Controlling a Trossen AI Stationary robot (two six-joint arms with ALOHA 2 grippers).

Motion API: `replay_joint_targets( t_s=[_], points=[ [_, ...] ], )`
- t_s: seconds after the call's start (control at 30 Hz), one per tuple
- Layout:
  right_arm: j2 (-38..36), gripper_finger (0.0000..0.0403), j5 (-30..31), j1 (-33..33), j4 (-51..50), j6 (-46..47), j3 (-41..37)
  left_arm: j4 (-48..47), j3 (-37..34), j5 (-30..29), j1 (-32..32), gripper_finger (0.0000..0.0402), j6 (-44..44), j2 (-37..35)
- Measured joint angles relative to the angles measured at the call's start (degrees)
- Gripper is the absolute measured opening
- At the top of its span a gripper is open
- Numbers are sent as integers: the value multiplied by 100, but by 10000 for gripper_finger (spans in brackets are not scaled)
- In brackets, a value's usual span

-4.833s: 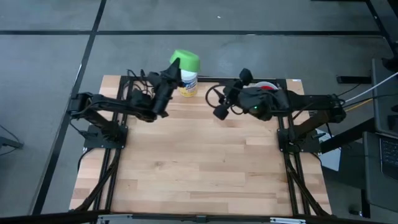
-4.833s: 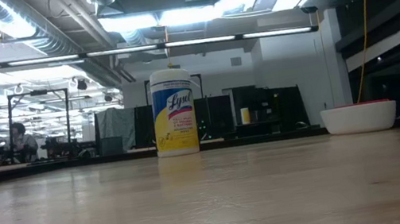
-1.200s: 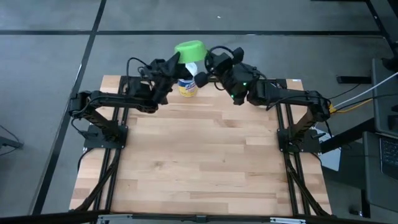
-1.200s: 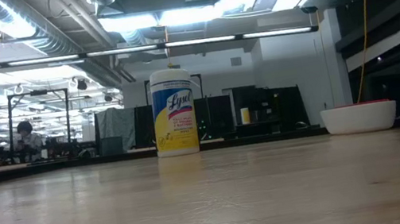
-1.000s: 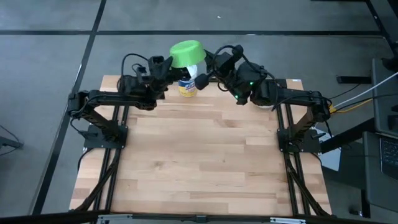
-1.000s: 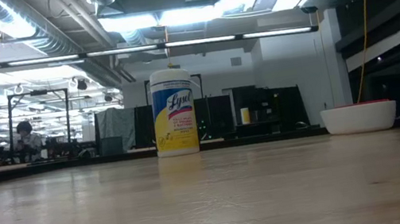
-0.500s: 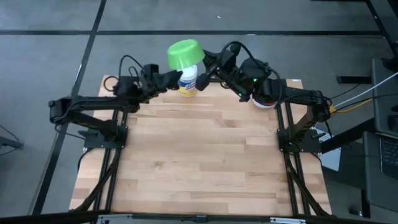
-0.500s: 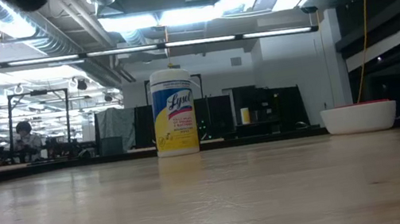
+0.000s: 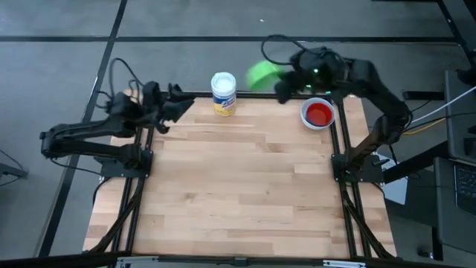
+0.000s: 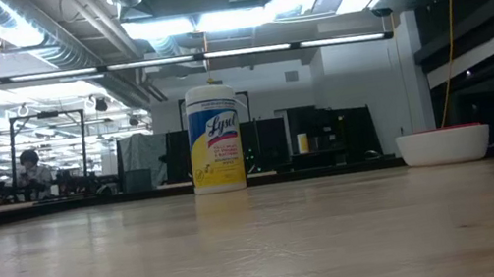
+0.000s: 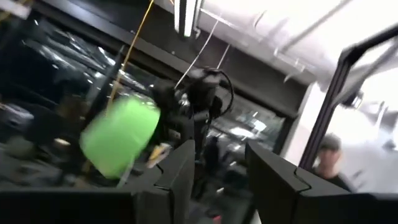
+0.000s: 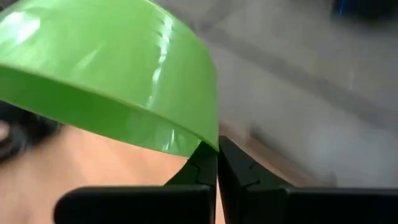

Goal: Nest bowls inside each other
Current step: Stack the green bowl on the red bowl

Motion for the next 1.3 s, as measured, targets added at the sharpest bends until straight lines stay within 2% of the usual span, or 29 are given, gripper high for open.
replay_joint_targets(
  t_s=[0.1, 0.17, 0.27, 0.37, 0.5, 0.67, 0.83, 0.97, 1.17, 1.3],
  points=[
    [-1, 0, -648, -287, -1749, 877, 258, -866, 313, -54, -34, 138, 631, -276],
    [-63, 0, -952, -431, -1581, 1049, 153, -1248, 527, -130, -56, 138, 999, -370],
    [-179, 0, -1829, -824, -1688, 1441, -5, -1452, 815, -151, -100, 136, 1458, -419],
    [-298, 0, -2257, -1286, -1746, 1465, -672, -1520, 1010, -86, -188, 135, 1770, -414],
    [-310, 0, -2385, -1809, -1721, 1383, -1788, -1513, 1117, 0, -301, 135, 1994, -419],
    [-233, 0, -2360, -2598, -1141, 1199, -3215, -1524, 1119, 9, -405, 135, 2062, -441],
    [-240, 0, -2428, -3491, -967, 1310, -4171, -1517, 1119, 11, -505, 135, 2003, -440],
    [-263, 0, -2846, -4093, -1133, 1581, -4454, -1431, 1119, 11, -597, 135, 1963, -436],
    [-497, 0, -3018, -4792, -1180, 2133, -4441, -1168, 1119, 100, -803, 135, 2034, -441],
    [-526, 0, -3304, -5049, -1001, 2481, -4441, -1013, 1116, 102, -974, 135, 2198, -464]
  ],
)
